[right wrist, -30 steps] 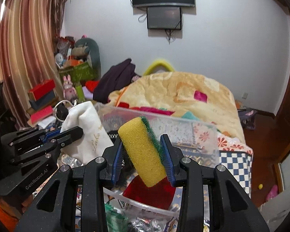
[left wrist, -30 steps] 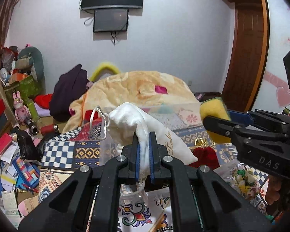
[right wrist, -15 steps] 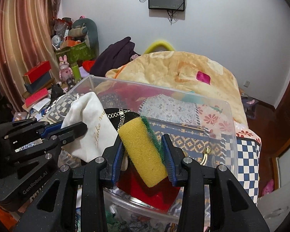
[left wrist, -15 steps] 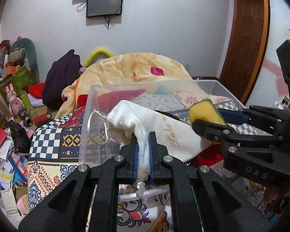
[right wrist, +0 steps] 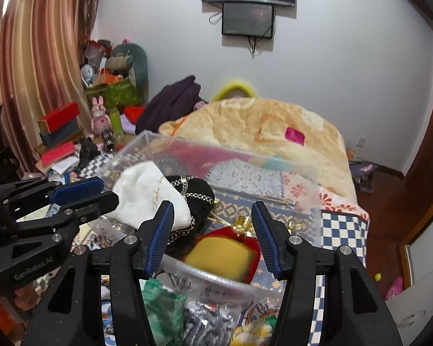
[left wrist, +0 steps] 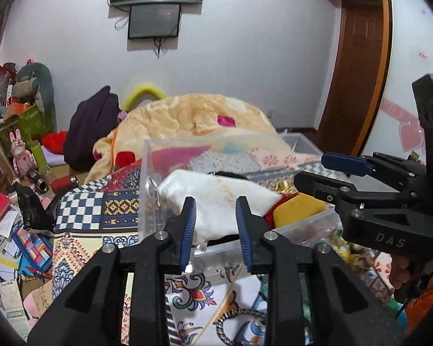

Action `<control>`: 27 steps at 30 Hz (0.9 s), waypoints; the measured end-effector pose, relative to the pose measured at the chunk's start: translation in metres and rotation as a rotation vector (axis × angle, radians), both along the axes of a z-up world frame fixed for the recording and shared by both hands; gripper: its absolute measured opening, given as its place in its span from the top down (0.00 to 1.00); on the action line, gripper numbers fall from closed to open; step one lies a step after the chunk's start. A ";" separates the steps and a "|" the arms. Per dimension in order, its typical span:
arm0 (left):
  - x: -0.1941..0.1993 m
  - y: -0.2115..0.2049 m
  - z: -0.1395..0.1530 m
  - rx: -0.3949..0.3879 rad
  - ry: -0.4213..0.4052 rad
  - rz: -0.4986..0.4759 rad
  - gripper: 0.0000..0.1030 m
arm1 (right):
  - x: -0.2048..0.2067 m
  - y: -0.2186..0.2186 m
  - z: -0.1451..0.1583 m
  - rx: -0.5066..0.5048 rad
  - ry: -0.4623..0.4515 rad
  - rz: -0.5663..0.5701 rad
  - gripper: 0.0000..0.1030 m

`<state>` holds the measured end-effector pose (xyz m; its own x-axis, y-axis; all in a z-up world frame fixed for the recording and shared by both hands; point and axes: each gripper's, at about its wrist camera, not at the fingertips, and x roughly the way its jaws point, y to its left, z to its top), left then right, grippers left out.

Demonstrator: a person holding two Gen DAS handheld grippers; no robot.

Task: Organize soft objects
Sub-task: 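Grasp the green knit glove with the right tool while the left tool grasps the beaded strand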

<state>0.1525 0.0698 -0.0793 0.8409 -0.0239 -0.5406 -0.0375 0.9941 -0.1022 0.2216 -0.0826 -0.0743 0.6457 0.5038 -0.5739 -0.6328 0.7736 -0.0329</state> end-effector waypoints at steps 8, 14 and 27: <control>-0.038 -0.004 0.018 -0.017 -0.086 -0.008 0.55 | -0.030 -0.017 0.014 0.077 -0.064 0.016 0.43; -0.054 -0.004 0.000 -0.030 -0.059 -0.009 0.54 | -0.049 -0.022 0.001 0.077 -0.077 0.025 0.43; -0.059 0.000 -0.063 -0.081 0.103 0.019 0.54 | -0.062 -0.013 -0.052 0.010 0.036 0.065 0.43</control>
<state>0.0939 0.0694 -0.1425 0.7819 -0.0558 -0.6209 -0.0702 0.9818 -0.1765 0.1601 -0.0955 -0.1262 0.5902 0.5502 -0.5906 -0.6826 0.7308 -0.0013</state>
